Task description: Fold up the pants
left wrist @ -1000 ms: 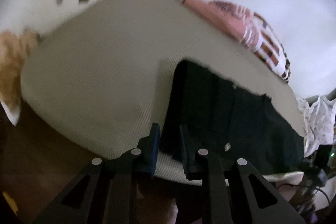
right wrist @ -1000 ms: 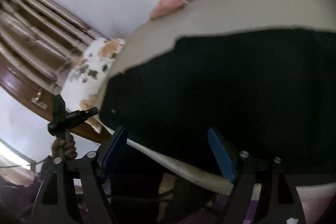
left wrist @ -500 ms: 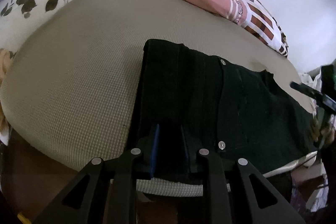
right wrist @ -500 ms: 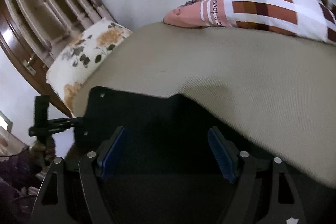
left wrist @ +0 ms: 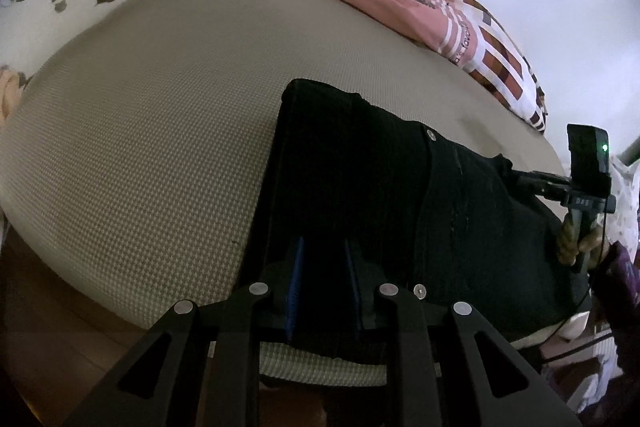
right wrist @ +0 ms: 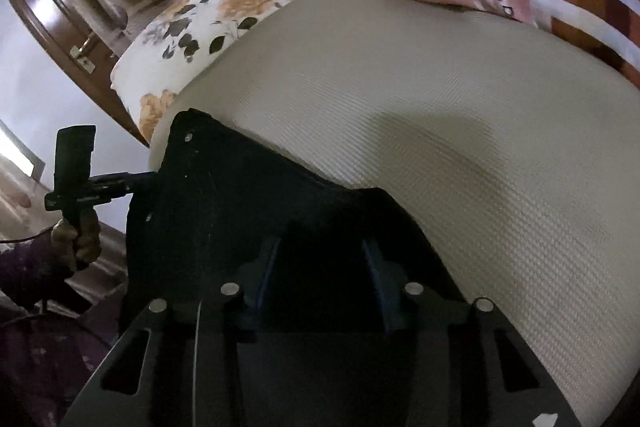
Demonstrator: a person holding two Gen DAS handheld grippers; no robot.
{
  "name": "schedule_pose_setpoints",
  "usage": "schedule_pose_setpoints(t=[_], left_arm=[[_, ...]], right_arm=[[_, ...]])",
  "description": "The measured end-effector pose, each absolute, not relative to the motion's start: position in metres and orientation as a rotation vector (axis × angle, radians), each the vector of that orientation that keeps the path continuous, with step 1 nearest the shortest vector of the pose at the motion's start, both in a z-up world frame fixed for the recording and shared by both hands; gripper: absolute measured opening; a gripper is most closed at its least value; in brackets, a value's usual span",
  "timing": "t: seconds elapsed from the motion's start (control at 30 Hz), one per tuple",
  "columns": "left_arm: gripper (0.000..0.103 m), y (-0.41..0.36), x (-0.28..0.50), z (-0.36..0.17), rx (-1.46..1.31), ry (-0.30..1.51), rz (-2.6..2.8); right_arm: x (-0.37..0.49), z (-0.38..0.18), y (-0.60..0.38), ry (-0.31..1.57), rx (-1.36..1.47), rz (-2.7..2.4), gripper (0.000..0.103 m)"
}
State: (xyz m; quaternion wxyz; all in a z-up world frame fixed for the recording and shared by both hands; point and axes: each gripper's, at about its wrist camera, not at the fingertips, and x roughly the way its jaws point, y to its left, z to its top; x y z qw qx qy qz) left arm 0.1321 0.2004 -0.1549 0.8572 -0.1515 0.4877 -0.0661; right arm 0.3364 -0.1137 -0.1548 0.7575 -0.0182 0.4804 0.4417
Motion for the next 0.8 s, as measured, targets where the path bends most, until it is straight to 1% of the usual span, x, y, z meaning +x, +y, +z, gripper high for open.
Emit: schedule_pose_setpoints(t=[0.03,0.07,0.13,0.33,0.53,0.6,0.63,0.67,0.8], left_arm=[[0.022,0.201,0.132,-0.155,-0.32,1.024,-0.139],[0.022,0.201,0.132,-0.155,-0.324,1.023,-0.14],[0.022,0.203,0.132,-0.156,-0.336,1.024,-0.139],[0.022,0.207,0.133,-0.156,-0.374,1.024,-0.14],[0.022,0.206,0.134,-0.155,-0.357,1.024,-0.14],[0.022,0.207,0.134,-0.156,-0.359,1.021,-0.14],[0.022,0.207,0.134,-0.156,-0.363,1.02,-0.14],[0.022,0.207,0.134,-0.156,-0.366,1.02,-0.14],[0.022,0.209,0.135,-0.158,-0.378,1.015,-0.141]], right_arm=[[0.338,-0.154,-0.116,1.045,-0.02,0.973,0.036],[0.34,-0.153,-0.12,1.041,-0.01,0.968,0.03],[0.34,-0.151,-0.125,1.023,-0.041,0.934,0.028],[0.344,-0.145,-0.139,1.003,-0.06,0.891,0.029],[0.345,-0.157,-0.126,1.072,-0.111,0.925,0.029],[0.345,-0.156,-0.125,1.071,-0.078,0.952,0.03],[0.345,-0.153,-0.124,1.063,-0.055,0.974,0.034],[0.344,-0.15,-0.123,1.052,-0.052,0.986,0.035],[0.346,-0.147,-0.131,1.031,0.013,1.0,0.035]])
